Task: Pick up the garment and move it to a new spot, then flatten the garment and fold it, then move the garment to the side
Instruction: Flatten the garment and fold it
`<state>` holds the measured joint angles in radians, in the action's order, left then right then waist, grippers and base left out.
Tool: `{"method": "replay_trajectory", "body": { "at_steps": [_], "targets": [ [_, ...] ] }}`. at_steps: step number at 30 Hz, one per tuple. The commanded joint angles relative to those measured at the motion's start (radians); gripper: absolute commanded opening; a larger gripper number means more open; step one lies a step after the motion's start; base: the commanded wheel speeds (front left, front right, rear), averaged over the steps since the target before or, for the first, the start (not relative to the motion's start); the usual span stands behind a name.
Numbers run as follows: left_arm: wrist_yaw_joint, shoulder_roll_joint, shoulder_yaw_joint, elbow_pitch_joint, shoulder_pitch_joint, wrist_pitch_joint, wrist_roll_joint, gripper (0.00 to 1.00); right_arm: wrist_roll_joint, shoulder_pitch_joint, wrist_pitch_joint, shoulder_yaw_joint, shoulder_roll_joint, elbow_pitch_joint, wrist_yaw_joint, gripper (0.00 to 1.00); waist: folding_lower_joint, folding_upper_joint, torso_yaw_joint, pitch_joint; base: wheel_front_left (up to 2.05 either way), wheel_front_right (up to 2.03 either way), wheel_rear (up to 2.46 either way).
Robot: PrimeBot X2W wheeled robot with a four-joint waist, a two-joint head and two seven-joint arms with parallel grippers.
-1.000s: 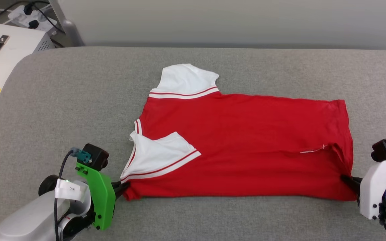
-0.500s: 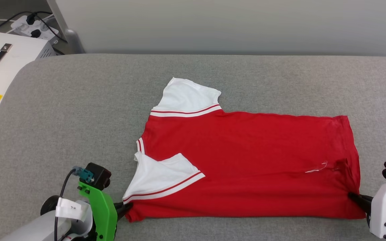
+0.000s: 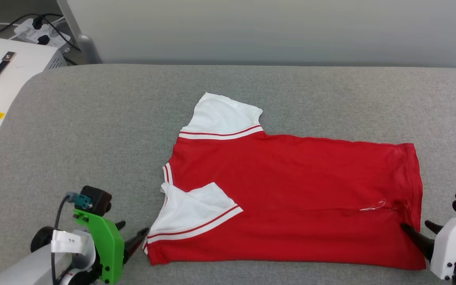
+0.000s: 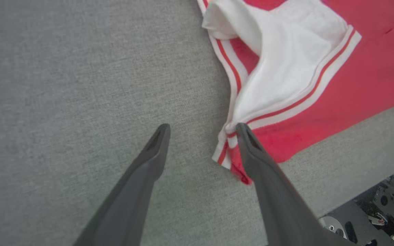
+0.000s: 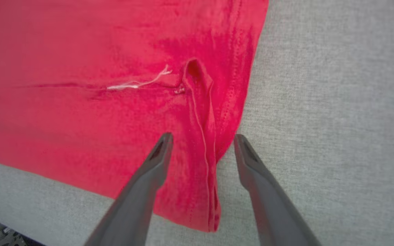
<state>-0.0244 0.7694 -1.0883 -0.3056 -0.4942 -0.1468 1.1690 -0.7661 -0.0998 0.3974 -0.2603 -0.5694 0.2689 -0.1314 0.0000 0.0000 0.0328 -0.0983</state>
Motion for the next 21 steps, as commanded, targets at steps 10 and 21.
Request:
{"method": "replay_trajectory", "body": {
  "at_steps": [10,21],
  "targets": [
    [0.063,0.086,0.090,0.092,-0.144,0.066,-0.082,1.00,0.167,-0.006,-0.227,0.130,0.066,-0.152,0.001,1.00,0.0000,0.0000,-0.019,0.000,0.00,0.00,0.00],
    [0.016,-0.012,0.163,-0.020,-0.450,0.035,-0.130,1.00,0.357,-0.025,-0.366,0.228,0.228,-0.344,0.001,1.00,0.0000,0.0000,-0.083,-0.168,0.00,0.00,0.00]
  ]
}}
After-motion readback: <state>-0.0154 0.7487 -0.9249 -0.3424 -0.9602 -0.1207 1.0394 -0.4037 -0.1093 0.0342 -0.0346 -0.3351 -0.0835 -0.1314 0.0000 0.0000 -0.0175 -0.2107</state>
